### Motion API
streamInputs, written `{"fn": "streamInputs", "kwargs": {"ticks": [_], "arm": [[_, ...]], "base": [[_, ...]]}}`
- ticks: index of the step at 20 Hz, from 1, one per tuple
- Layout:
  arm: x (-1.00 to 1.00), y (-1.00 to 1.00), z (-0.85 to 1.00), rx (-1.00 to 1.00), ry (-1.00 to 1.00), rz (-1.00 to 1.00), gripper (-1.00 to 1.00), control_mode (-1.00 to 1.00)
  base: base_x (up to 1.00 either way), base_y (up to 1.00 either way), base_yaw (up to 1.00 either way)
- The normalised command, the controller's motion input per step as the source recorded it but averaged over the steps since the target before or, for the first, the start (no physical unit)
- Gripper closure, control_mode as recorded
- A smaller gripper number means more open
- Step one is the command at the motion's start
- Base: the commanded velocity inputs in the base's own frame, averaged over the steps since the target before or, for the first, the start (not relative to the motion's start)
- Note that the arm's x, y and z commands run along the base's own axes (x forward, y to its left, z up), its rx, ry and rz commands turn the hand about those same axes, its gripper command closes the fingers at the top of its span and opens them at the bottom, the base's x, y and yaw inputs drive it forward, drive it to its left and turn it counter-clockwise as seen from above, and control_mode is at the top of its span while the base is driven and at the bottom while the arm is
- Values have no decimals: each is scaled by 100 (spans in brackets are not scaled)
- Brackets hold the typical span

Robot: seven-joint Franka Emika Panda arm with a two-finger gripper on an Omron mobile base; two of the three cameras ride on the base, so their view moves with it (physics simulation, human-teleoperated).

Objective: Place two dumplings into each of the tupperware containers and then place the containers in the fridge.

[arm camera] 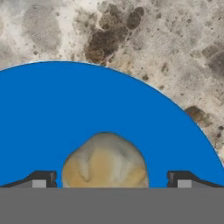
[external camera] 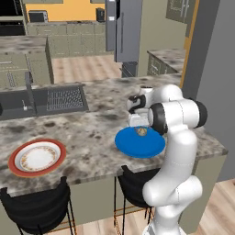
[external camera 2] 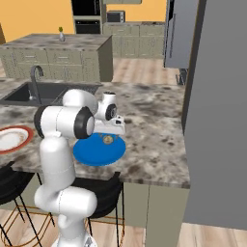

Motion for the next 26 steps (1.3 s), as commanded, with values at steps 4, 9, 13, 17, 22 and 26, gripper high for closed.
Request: {"fn": "streamInputs", "kwargs": {"ticks": [4,9,13,17,22,26], "arm": [[-40,7,-2,0,0,0,-100,-100],[-14,2,-9,0,0,0,-100,-100],[16,1,-22,0,0,0,-100,-100],[11,2,-16,0,0,0,100,-100],[1,1,11,0,7,0,100,-100],[-39,13,97,0,4,0,100,-100]], "base": [[0,0,0],[0,0,0],[0,0,0],[0,0,0],[0,0,0],[0,0,0]]}}
